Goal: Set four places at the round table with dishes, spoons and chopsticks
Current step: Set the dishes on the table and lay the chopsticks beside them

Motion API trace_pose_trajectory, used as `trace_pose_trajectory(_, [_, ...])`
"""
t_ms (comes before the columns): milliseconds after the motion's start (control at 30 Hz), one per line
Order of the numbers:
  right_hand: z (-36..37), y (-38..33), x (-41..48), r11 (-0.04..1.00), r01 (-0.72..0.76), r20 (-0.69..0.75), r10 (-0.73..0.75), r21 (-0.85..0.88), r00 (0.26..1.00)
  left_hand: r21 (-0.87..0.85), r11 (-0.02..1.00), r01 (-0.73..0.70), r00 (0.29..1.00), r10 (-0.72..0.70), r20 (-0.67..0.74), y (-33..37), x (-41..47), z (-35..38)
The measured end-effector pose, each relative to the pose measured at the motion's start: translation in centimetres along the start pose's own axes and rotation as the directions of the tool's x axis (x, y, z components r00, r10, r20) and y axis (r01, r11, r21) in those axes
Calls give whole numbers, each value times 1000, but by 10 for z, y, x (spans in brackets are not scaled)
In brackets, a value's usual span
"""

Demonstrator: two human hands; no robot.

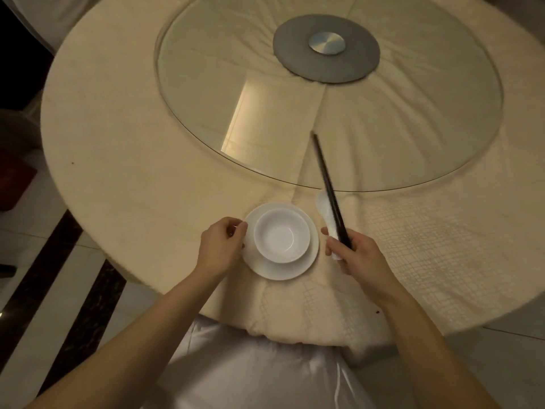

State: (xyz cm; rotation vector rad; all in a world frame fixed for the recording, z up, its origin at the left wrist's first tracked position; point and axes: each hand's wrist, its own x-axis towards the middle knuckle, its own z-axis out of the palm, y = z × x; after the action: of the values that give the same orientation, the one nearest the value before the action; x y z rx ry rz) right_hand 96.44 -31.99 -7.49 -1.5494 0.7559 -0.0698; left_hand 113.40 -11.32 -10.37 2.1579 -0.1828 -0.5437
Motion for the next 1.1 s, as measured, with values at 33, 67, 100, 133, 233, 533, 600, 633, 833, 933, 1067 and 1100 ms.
trace_pose_trajectory(33, [-1, -2, -1, 998, 26, 17, -25, -61, 1000, -8, 1000, 7, 1000, -7, 18, 2, -1, 2])
trace_pose_trajectory(67, [-1, -3, 0, 996, 33, 22, -32, -88, 999, -22, 1000, 18, 999, -18, 34, 3, -2, 4])
trace_pose_trajectory(100, [-1, -2, 2, 995, 28, 15, -27, -91, 1000, -44, 998, 33, 998, -31, 48, 4, -4, 6])
trace_pose_trajectory(133, [-1, -1, 4, 996, 16, 2, -15, -83, 1000, -68, 996, 51, 997, -46, 61, 4, -4, 9])
trace_pose_trajectory(233, [1, 5, 11, 999, -45, 6, 45, -8, 999, -114, 990, 84, 994, -75, 81, 4, -6, 15])
trace_pose_trajectory(533, [10, 16, 31, 974, -219, 63, 215, 62, 975, -64, 997, 37, 999, -34, 38, 5, -6, 21])
trace_pose_trajectory(600, [12, 20, 33, 973, -224, 62, 221, 54, 973, -50, 998, 36, 999, -34, 34, 4, -5, 20])
trace_pose_trajectory(633, [12, 21, 34, 973, -225, 65, 222, 50, 973, -47, 998, 39, 999, -38, 33, 4, -4, 19])
trace_pose_trajectory(833, [16, 25, 38, 972, -233, 70, 231, 24, 971, -64, 997, 53, 998, -51, 29, 4, -3, 17])
trace_pose_trajectory(933, [16, 27, 39, 971, -238, 54, 237, 14, 970, -60, 996, 69, 997, -68, 21, 1, -2, 17])
trace_pose_trajectory(1067, [13, 29, 34, 965, -254, 5, 254, 64, 967, -33, 993, 115, 993, -116, -30, -1, -1, 8])
trace_pose_trajectory(1100, [11, 29, 33, 962, -264, -22, 266, 68, 964, -10, 993, 116, 990, -116, -79, 0, -2, 5])
